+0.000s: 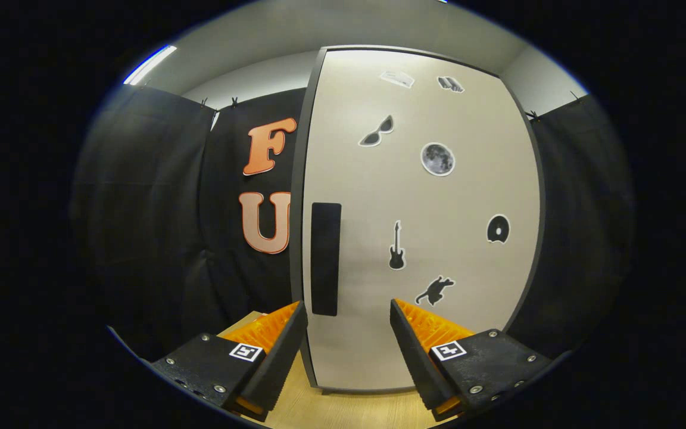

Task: Open the shoe cabinet door, grab the shoes and put them into the shoe cabinet, then close the shoe cabinet door.

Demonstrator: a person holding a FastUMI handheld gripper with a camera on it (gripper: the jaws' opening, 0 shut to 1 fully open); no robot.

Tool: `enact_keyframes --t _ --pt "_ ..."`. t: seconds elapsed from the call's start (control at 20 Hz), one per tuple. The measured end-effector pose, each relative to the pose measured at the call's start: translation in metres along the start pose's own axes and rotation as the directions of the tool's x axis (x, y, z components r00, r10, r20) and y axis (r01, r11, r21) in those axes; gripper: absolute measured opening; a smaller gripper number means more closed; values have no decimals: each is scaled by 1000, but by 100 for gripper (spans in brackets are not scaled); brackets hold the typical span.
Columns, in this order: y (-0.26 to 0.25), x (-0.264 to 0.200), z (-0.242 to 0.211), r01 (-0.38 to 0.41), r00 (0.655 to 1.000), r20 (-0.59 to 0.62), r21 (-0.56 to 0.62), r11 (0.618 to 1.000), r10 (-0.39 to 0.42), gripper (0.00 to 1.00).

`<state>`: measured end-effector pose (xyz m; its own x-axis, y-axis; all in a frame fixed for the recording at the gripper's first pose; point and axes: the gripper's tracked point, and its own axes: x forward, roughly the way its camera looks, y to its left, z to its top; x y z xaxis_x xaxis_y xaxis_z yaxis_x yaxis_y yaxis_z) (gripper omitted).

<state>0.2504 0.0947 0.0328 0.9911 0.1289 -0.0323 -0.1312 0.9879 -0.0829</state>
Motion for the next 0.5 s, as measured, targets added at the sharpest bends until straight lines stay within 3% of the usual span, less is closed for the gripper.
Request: enact_keyframes --t 0.5 --pt "-45 -123 7 116 992 -45 -6 993 -116 88"
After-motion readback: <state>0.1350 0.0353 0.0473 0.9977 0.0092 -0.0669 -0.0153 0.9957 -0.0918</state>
